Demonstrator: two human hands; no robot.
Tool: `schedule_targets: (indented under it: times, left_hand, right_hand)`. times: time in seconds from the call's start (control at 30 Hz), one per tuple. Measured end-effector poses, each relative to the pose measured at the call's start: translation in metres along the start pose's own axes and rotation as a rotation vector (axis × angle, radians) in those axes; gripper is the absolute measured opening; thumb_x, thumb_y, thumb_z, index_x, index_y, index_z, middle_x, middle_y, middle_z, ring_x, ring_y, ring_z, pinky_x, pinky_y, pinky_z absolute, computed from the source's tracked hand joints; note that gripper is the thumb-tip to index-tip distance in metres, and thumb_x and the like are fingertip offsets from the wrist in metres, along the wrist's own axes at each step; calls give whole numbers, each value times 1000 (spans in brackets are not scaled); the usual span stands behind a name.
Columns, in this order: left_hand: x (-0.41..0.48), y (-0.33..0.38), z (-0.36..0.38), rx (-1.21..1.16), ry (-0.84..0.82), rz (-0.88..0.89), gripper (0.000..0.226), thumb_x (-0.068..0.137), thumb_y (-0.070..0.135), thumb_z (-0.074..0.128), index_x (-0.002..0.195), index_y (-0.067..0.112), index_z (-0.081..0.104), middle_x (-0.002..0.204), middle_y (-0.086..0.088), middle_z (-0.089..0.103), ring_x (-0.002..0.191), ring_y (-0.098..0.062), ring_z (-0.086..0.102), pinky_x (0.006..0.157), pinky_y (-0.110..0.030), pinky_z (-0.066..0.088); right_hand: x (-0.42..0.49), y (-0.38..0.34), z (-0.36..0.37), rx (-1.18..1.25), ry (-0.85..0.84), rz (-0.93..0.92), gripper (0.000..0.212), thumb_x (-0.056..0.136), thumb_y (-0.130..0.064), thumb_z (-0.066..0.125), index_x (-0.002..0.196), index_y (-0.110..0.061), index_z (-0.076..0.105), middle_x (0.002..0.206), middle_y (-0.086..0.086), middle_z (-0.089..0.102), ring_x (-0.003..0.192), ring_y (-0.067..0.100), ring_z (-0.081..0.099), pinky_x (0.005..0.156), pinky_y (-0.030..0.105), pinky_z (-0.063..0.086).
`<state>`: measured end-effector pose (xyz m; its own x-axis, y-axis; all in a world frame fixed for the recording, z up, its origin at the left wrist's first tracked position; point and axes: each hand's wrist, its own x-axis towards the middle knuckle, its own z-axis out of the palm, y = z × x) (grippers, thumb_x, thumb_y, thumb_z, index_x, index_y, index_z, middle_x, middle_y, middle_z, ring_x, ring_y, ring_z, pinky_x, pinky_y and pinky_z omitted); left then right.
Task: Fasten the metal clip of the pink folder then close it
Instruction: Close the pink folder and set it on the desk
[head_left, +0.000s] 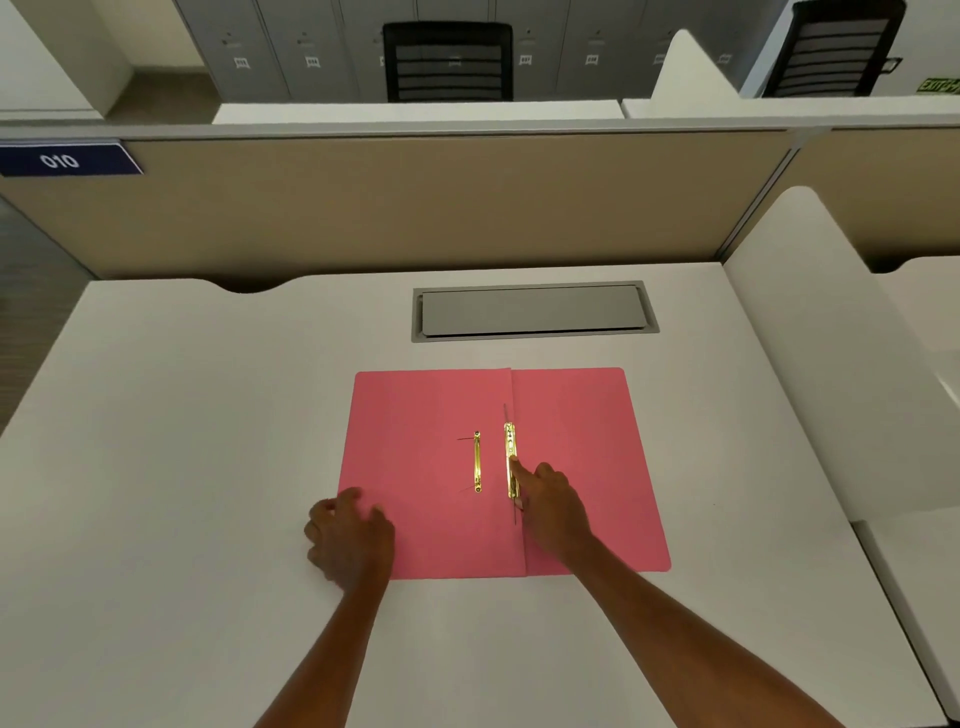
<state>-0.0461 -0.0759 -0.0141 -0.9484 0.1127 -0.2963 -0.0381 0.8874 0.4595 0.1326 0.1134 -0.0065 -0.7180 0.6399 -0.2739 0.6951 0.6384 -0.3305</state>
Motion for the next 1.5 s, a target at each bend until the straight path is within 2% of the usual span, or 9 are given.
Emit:
schedule_targets:
  times: [0.4, 0.6, 0.77, 0.83, 0.93, 1.07, 1.3, 1.4, 1.5]
  left_hand:
    - [32, -6, -24, -160, -57, -180, 50, 98, 38, 67, 141, 13, 59, 141, -22, 66, 138, -45, 53, 117, -57, 40]
    - [51, -14, -41, -269, -89, -102, 40, 102, 43, 60, 111, 9, 79, 118, -18, 79, 114, -42, 70, 104, -50, 55]
    - [50, -17, -63, -456, -161, 0, 58, 97, 62, 54, 75, 8, 58, 75, -4, 65, 79, -31, 60, 74, -40, 44]
    - [45, -14, -73, -590, -249, 37, 64, 100, 67, 52, 84, 7, 70, 81, -10, 74, 77, -26, 66, 74, -37, 49]
    - [32, -7, -85, -682, -397, 80, 65, 104, 72, 39, 102, 25, 83, 100, -2, 85, 86, -14, 81, 78, -38, 57]
    - [12, 6, -87, -843, -521, -18, 75, 101, 80, 31, 98, 25, 83, 104, -8, 84, 97, -29, 78, 91, -50, 58]
    - [-26, 33, -74, -1023, -714, -38, 74, 97, 78, 37, 111, 23, 84, 108, -9, 85, 96, -27, 83, 71, -36, 67]
    - [-46, 44, -61, -974, -788, 21, 66, 98, 78, 37, 123, 34, 81, 127, -4, 81, 115, -22, 80, 79, -29, 67]
    - [-66, 55, -49, -915, -843, 98, 56, 94, 78, 43, 124, 46, 78, 131, 6, 80, 121, -13, 77, 84, -22, 65]
  right_hand:
    - [-3, -3, -5, -39, 0, -1, 73, 102, -2, 61, 166, -24, 33, 126, 10, 64, 113, 23, 61, 87, 28, 54]
    - [-4, -4, -7, -46, 2, -11, 72, 103, -6, 62, 166, -23, 33, 129, 10, 64, 114, 23, 62, 90, 27, 55]
    - [-5, -4, -9, -19, 1, 3, 67, 105, -7, 57, 166, -25, 33, 127, 9, 62, 114, 23, 60, 86, 26, 51]
    - [-5, -3, -9, 0, 2, 7, 66, 106, -6, 55, 166, -25, 34, 126, 10, 63, 114, 23, 60, 87, 26, 50]
    - [-5, -1, -11, 50, -15, 16, 64, 107, -7, 54, 166, -25, 34, 125, 12, 63, 113, 25, 61, 91, 30, 53]
    - [-5, -1, -16, 191, -50, 40, 65, 105, -21, 61, 164, -24, 34, 119, 15, 63, 112, 30, 62, 92, 35, 55]
    - [-6, 3, -24, 517, -130, 210, 71, 102, -29, 67, 164, -18, 34, 114, 12, 63, 107, 29, 62, 91, 41, 53]
    - [-15, 2, -34, 648, -129, 251, 75, 101, -45, 67, 164, -20, 35, 134, 10, 64, 121, 26, 62, 105, 42, 53]
    - [-33, -4, -52, 863, -140, 248, 81, 94, -71, 60, 162, -34, 36, 149, -6, 56, 135, 23, 57, 112, 47, 52]
